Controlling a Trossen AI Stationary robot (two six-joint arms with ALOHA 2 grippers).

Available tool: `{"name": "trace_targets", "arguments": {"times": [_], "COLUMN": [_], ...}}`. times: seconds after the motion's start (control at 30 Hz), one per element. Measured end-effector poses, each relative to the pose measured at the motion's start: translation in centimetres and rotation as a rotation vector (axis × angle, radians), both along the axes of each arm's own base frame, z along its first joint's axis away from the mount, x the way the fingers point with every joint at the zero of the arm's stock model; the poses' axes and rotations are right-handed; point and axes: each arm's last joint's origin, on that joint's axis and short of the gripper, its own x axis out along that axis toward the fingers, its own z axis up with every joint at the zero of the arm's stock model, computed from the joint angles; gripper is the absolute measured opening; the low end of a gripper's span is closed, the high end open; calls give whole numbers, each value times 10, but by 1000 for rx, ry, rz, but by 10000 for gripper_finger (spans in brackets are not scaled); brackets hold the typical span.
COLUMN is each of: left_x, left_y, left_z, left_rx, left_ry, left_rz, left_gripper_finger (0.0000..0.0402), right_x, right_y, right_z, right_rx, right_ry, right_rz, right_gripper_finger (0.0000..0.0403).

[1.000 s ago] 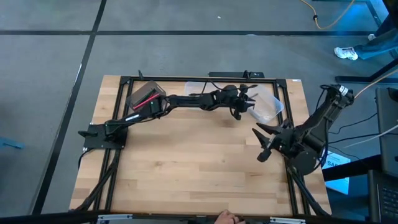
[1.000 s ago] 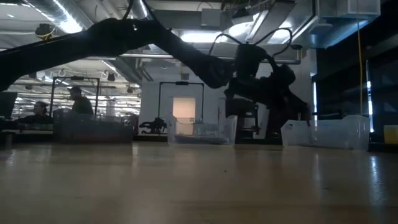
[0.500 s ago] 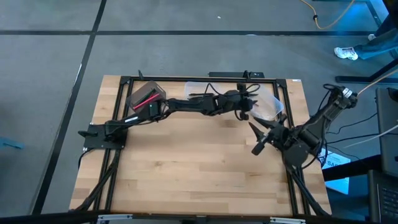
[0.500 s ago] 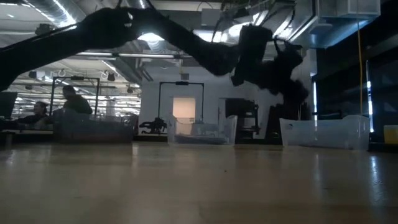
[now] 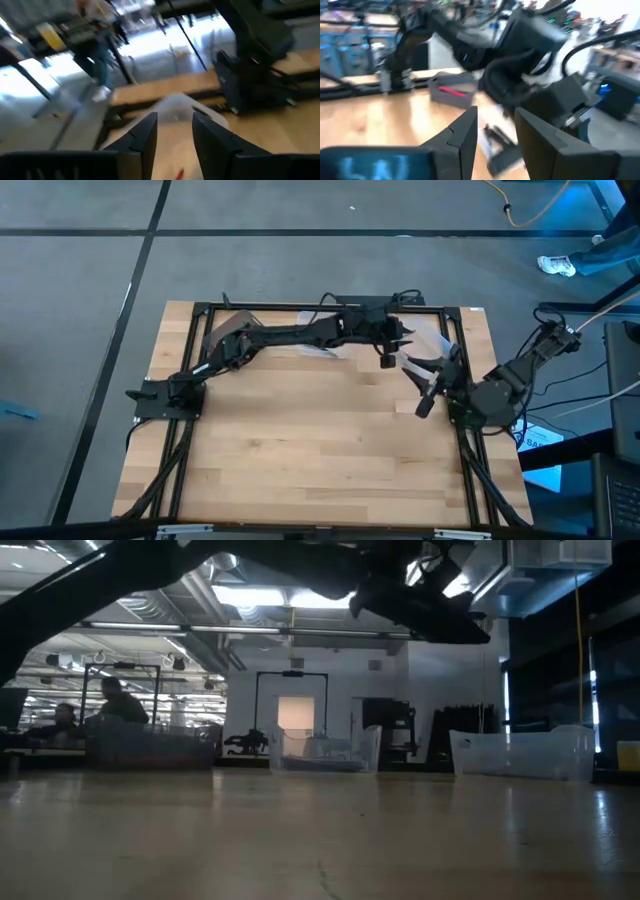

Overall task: Sort crayons/erasers/pens/pencils in bins
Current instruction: Return to Home Position

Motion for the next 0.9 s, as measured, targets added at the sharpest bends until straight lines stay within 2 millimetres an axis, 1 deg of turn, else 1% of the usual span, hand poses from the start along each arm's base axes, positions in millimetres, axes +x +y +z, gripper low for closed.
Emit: {"name": "trace_targets", "arguments": {"times": [0.13,0.23,0.33,0.4,0.43,0.53,0.67,0.8,0.9], "left_x": [-12,-21,-34,-48,-57,-90,-141,-191,-219], "left_y": [1,-4,-14,-22,-27,-40,-55,-67,-75], "left_z": [12,20,20,17,17,12,1,-6,-16], "left_rx": [-63,-81,-83,-84,-79,-100,-133,-168,-169], "left_ry": [65,66,70,58,30,-67,-204,-279,-294], "left_rz": [-61,-116,-132,-141,-145,-149,-156,-159,-168], "left_gripper_finger": [104,91,74,62,56,40,22,7,1], "right_x": [-4,-2,2,5,7,10,20,36,51], "right_y": [-13,-19,-22,-23,-23,-24,-24,-25,-28], "right_z": [0,-5,-8,-10,-10,-13,-19,-27,-27], "right_rx": [53,73,86,94,95,96,95,63,44], "right_ry": [12,33,56,68,74,90,142,188,170], "right_rz": [66,107,133,151,156,165,180,178,215], "right_gripper_finger": [135,135,135,135,135,135,135,135,135]}}
